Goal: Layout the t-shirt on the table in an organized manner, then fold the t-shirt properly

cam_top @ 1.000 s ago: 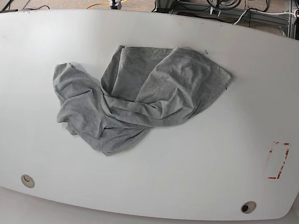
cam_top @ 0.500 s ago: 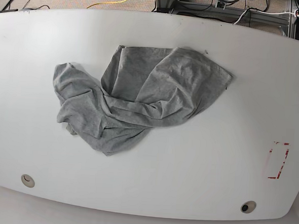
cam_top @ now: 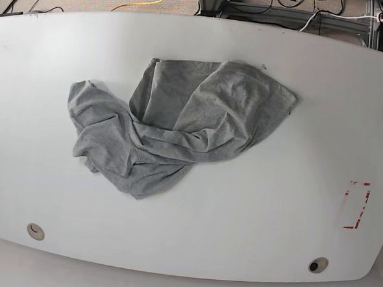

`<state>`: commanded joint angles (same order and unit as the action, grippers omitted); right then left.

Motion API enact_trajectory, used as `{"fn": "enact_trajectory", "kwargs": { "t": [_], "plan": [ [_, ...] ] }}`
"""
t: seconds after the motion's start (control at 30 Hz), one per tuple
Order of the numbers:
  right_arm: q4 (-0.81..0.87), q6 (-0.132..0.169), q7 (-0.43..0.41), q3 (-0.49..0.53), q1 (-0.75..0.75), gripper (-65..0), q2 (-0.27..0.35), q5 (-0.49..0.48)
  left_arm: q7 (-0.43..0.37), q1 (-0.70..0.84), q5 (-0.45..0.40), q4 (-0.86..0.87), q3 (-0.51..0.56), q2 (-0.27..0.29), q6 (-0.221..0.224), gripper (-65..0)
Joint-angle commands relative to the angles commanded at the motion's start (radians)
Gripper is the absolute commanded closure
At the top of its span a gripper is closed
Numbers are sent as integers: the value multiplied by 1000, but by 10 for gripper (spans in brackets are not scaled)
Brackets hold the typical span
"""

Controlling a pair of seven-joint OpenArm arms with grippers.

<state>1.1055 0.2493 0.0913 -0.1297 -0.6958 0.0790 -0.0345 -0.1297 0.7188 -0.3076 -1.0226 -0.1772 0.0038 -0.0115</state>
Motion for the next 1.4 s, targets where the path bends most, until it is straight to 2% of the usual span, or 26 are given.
{"fn": "enact_trajectory", "kwargs": {
  "t": [0.23,0.3,0.43,0.5,0.57,0.73,1.2,1.4],
  "plan": [
    [233,8,75,0,-130,-263,0,0,0,140,2,-192,0,2,0,-233],
    [288,8,84,0,-164,-263,0,0,0,184,2,-247,0,3,0,-283],
    [390,8,98,-2,-229,-263,0,-2,0,247,37,-342,0,21,0,-439],
    [431,8,98,-2,-258,-263,0,-2,0,276,75,-382,0,20,0,-493],
    [470,8,98,-2,-287,-263,0,-2,0,301,107,-416,0,18,-2,-511],
    [592,9,98,-2,-384,-263,0,-2,0,374,175,-525,0,17,-2,-511],
    [896,11,98,0,-555,-258,-3,-2,0,526,186,-818,-2,18,-2,-512],
    [922,11,95,0,-557,-257,0,0,0,539,186,-893,-2,20,-2,-512]
  ]
}}
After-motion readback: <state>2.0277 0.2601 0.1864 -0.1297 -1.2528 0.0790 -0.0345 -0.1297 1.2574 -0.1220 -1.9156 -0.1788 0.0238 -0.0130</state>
